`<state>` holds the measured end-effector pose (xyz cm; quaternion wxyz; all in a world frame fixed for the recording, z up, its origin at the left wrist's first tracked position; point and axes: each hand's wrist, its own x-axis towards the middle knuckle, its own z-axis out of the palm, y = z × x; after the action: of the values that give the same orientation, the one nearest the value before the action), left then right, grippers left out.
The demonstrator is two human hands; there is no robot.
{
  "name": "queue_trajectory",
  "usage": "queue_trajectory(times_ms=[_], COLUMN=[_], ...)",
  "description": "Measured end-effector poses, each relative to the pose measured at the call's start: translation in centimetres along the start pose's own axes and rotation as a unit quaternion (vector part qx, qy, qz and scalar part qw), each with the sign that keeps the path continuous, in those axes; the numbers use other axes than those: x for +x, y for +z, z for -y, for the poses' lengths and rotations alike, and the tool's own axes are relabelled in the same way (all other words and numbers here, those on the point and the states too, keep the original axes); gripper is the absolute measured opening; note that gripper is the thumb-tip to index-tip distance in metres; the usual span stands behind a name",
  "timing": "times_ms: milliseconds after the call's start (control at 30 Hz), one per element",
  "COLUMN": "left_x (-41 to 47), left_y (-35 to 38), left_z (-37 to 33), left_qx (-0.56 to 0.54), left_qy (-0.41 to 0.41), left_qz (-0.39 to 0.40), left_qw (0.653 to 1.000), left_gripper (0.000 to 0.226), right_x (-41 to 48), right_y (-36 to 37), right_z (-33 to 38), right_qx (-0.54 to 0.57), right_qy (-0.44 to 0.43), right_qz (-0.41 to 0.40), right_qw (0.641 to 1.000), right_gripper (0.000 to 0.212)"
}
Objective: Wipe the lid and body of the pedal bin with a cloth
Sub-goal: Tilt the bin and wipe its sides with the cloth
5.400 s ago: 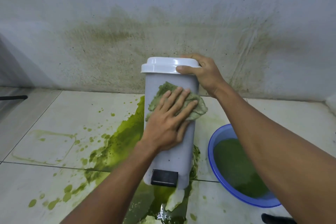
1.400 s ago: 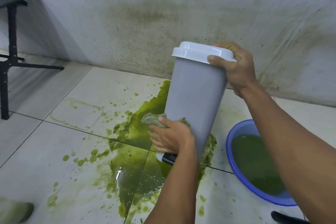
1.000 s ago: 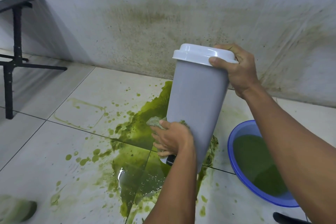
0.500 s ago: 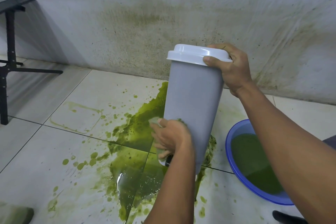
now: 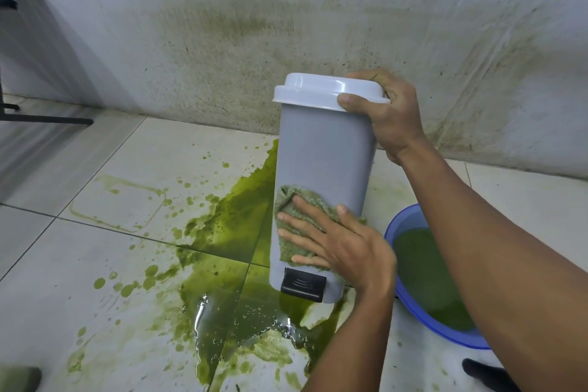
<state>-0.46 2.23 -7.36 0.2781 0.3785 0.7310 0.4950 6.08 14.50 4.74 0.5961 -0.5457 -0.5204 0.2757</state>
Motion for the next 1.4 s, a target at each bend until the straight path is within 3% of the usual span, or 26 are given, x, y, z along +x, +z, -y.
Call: queue_trajectory(times_ms=[233,333,433,533,667,800,900,1000,1167,1333,1400], left_x=[2.5,2.6,4.8,7.8,11.4,12.8,12.4,13.0,13.5,11.9,12.3], left_y=[-0.2,-1.0,-1.7,-2.4,-3.4,-4.6,-4.8,-4.6,-4.9,-4.4,-4.3], left_z=[-0.2,2.1,3.3,2.4,1.3,2.2,2.6,1.7,1.6,2.3,1.9], left_qx=[-0.014,0.026,0.072,0.117,0.183,0.245,0.257,0.233,0.222,0.233,0.211], left_qy=[0.008,0.118,0.262,0.443,0.652,0.754,0.786,0.791,0.745,0.753,0.731], left_qz=[-0.005,0.0,0.028,0.078,0.154,0.193,0.214,0.216,0.178,0.183,0.164], left_qw=[1.0,0.993,0.962,0.885,0.72,0.579,0.521,0.523,0.604,0.587,0.628], left_gripper=[0.061,0.061,0.061,0.059,0.054,0.058,0.057,0.053,0.058,0.061,0.06], right_x=[0.0,-0.2,0.0,0.4,0.6,0.7,0.7,0.9,0.9,0.9,1.0], right_y=[-0.3,-0.6,-0.5,-0.5,-0.8,-0.7,-0.5,-0.6,-0.8,-0.7,-0.8], right_z=[0.0,0.0,0.0,-0.1,-0.4,-0.4,-0.3,-0.2,-0.3,-0.5,-0.5], right_qx=[-0.006,-0.004,-0.007,-0.015,-0.022,-0.018,-0.014,-0.007,-0.005,-0.006,-0.006], right_qy=[0.016,0.015,0.019,0.026,0.022,0.021,0.014,0.019,0.014,0.002,0.005], right_qz=[-0.02,-0.013,-0.015,-0.014,-0.018,-0.013,0.002,0.007,-0.002,0.005,0.011], right_qw=[1.0,1.0,1.0,0.999,0.999,1.0,1.0,1.0,1.0,1.0,1.0], right_gripper=[0.03,0.031,0.033,0.034,0.036,0.033,0.034,0.035,0.028,0.032,0.036])
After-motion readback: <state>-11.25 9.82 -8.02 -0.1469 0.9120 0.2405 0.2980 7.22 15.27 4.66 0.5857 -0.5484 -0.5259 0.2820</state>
